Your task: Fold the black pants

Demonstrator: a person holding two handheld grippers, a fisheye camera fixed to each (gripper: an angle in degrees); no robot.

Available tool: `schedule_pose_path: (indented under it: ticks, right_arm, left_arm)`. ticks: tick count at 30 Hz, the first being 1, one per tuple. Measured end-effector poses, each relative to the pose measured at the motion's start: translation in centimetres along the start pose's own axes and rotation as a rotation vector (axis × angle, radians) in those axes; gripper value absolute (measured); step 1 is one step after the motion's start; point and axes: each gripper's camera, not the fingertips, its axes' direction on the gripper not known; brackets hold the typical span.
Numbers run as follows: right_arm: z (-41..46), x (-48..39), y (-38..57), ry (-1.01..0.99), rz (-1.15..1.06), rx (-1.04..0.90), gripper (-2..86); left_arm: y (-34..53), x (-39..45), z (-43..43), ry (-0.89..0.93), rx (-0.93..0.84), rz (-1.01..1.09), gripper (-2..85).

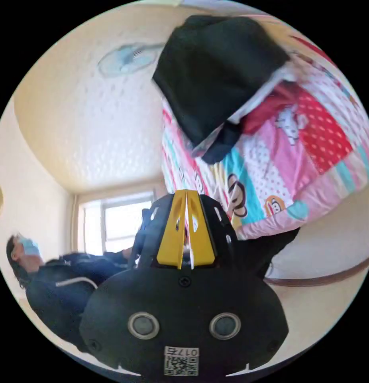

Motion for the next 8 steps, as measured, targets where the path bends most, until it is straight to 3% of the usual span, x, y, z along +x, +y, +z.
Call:
schedule_pose_path:
  ticks: [2, 4, 8]
  right_arm:
    - [5.4, -8.1, -1.4, 0.127, -0.26, -0.3, 0.5]
    - [8.7, -13.6, -2.3, 0.265, -0.411, -0.421, 0.4]
    - [15.1, -25.9, -5.3, 0.506, -0.702, -0.425, 0.3]
  left_arm:
    - [4.0, -0.7, -2.7, -0.191, -0.003, 0.141, -1.0]
    - [8.9, -1.7, -5.1, -0.345, 0.032, 0.241, -1.0]
    - [21.0, -6.5, -10.2, -0.505, 0.192, 0.165, -1.0]
